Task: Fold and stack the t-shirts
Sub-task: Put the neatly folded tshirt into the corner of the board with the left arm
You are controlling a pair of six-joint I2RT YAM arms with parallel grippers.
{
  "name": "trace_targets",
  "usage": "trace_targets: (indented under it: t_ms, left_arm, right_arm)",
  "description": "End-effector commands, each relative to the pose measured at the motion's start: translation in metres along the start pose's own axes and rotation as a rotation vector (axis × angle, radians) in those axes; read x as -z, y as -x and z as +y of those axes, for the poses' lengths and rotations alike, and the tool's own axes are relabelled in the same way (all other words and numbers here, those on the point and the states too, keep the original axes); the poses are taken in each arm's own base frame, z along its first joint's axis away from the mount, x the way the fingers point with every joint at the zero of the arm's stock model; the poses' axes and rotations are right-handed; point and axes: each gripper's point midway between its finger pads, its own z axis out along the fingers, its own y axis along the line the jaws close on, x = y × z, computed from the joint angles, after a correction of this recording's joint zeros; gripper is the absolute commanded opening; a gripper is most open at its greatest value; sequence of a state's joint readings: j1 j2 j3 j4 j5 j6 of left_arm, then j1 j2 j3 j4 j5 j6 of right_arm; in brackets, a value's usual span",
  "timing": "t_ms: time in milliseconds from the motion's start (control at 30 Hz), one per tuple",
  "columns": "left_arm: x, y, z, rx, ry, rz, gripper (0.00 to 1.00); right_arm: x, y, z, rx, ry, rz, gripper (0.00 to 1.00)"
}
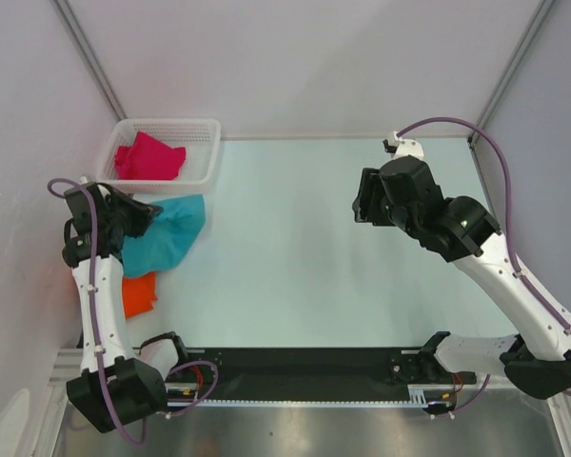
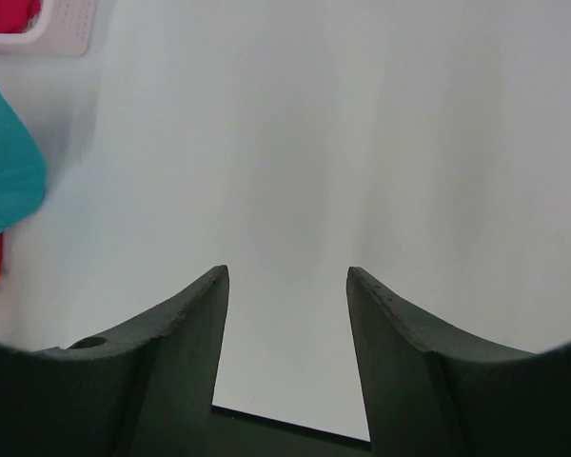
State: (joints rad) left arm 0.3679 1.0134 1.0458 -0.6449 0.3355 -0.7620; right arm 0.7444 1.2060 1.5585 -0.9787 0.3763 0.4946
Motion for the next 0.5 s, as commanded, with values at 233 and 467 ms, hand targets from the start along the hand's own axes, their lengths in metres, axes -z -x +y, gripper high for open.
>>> trace_targets:
  t_ms: [233,467]
  left_arm:
    - [0.003,0.057,0.003,-0.092,0.021,-0.014,0.00]
    - [0.004,0.109,-0.014,-0.136,-0.004,-0.056,0.00]
  right_arm:
    - [-0.002,0.009,0.005,0.004,0.001,-0.015,0.58]
    - [-0.009,0.018,0.014,0.012,0.008,-0.017,0.58]
